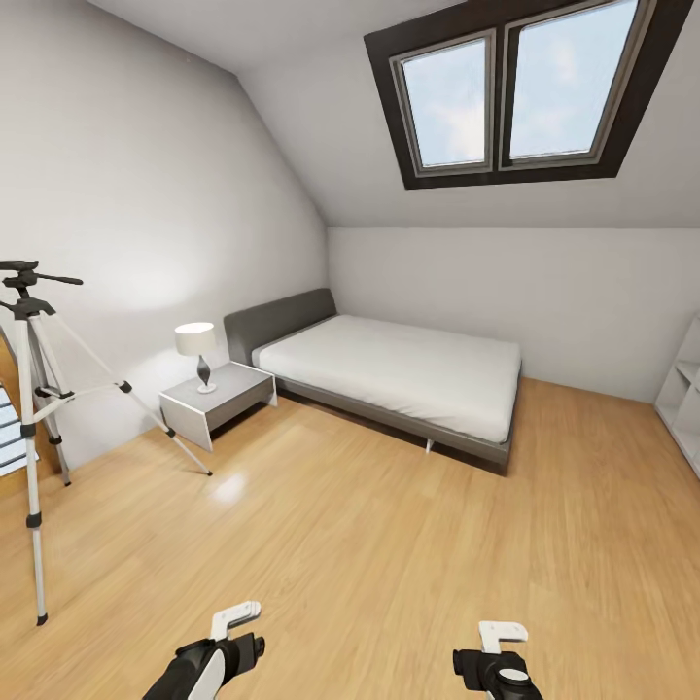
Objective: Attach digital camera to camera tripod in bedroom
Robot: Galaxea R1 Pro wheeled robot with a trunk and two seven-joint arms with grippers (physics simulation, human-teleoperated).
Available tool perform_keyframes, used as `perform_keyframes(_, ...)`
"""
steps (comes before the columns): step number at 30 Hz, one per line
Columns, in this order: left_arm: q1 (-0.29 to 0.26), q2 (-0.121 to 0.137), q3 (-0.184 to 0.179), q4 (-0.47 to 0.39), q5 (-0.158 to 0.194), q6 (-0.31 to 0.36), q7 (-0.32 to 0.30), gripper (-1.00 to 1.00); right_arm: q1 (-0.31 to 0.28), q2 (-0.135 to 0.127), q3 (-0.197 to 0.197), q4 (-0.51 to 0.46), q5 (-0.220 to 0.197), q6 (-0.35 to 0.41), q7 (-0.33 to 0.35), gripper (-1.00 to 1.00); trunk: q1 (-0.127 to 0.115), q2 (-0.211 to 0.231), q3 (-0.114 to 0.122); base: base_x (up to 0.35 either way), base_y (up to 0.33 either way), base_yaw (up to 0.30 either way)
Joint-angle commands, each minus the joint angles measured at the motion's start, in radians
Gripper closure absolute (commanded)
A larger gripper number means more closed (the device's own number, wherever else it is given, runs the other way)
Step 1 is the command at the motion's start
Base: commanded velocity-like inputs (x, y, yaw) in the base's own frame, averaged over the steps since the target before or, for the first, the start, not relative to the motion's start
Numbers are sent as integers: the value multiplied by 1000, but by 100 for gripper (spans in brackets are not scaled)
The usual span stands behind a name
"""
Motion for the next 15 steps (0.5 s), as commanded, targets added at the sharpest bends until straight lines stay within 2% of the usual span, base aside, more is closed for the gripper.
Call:
perform_keyframes(1, 0, 0, -1, -2, 11, 4, 7, -100, 0, 0, 0, -2, -1, 5, -3, -100, 4, -8, -4, 0, 0, 0)
perform_keyframes(15, 0, 2, -2, -12, 10, 18, 8, -100, 0, 2, -2, -14, -8, 8, -2, -100, 57, -106, -48, 0, 0, 0)
